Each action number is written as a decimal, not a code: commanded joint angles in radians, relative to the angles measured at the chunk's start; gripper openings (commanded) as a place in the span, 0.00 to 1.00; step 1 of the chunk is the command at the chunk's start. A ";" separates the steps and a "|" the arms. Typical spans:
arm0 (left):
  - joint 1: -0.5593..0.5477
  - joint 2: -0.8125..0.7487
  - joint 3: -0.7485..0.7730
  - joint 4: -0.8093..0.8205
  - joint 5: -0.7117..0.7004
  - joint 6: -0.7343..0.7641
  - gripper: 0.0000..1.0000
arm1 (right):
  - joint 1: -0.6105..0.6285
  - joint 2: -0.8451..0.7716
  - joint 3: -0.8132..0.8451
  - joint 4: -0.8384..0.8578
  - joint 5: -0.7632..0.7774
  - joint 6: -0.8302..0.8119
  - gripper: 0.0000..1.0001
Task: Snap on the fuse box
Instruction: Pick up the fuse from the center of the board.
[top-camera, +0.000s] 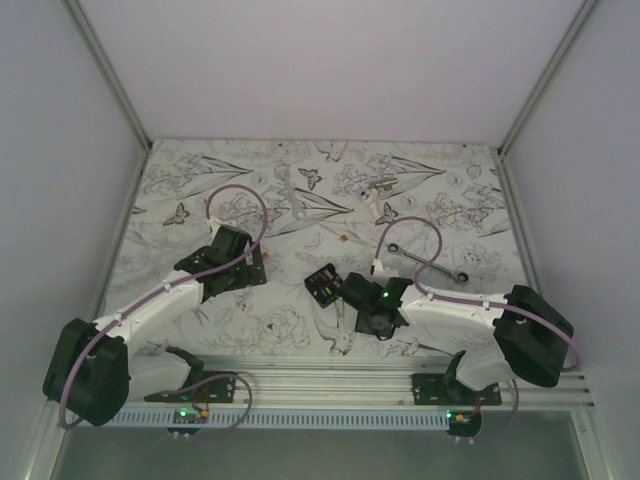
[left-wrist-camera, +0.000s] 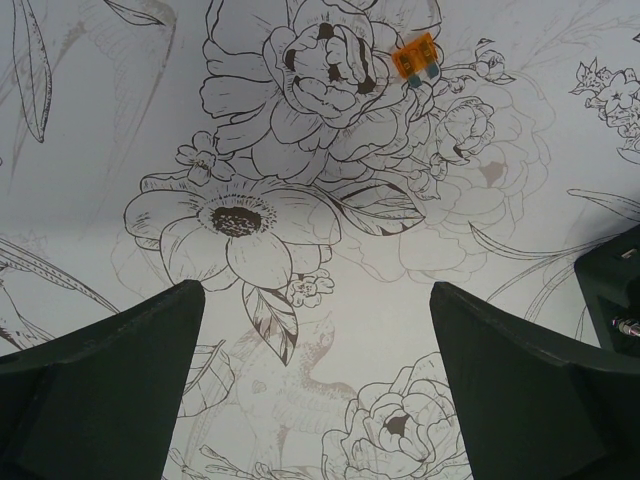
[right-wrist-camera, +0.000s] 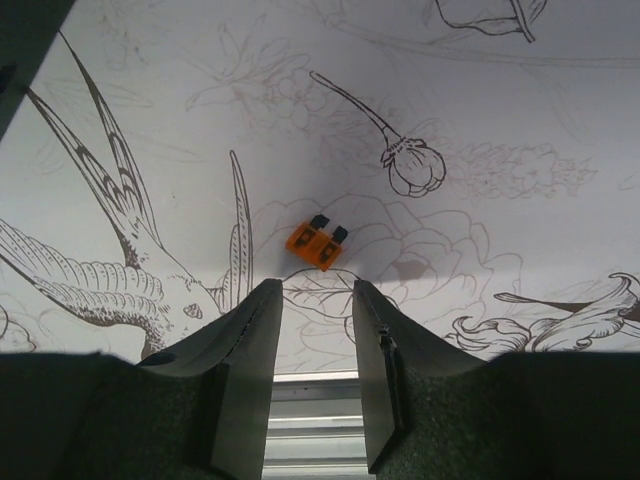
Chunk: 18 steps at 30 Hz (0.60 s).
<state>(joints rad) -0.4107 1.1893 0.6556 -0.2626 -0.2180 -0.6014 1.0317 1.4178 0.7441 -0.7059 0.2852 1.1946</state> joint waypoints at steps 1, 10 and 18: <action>0.002 -0.013 0.012 -0.024 0.000 0.015 1.00 | 0.007 0.022 0.006 0.040 0.068 0.058 0.40; 0.001 -0.011 0.012 -0.025 -0.001 0.014 1.00 | 0.002 0.095 0.034 0.066 0.082 0.018 0.39; 0.000 -0.008 0.013 -0.025 -0.005 0.018 1.00 | -0.037 0.142 0.095 0.081 0.092 -0.107 0.38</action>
<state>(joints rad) -0.4107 1.1893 0.6556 -0.2630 -0.2184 -0.6014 1.0187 1.5276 0.8093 -0.6640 0.3325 1.1450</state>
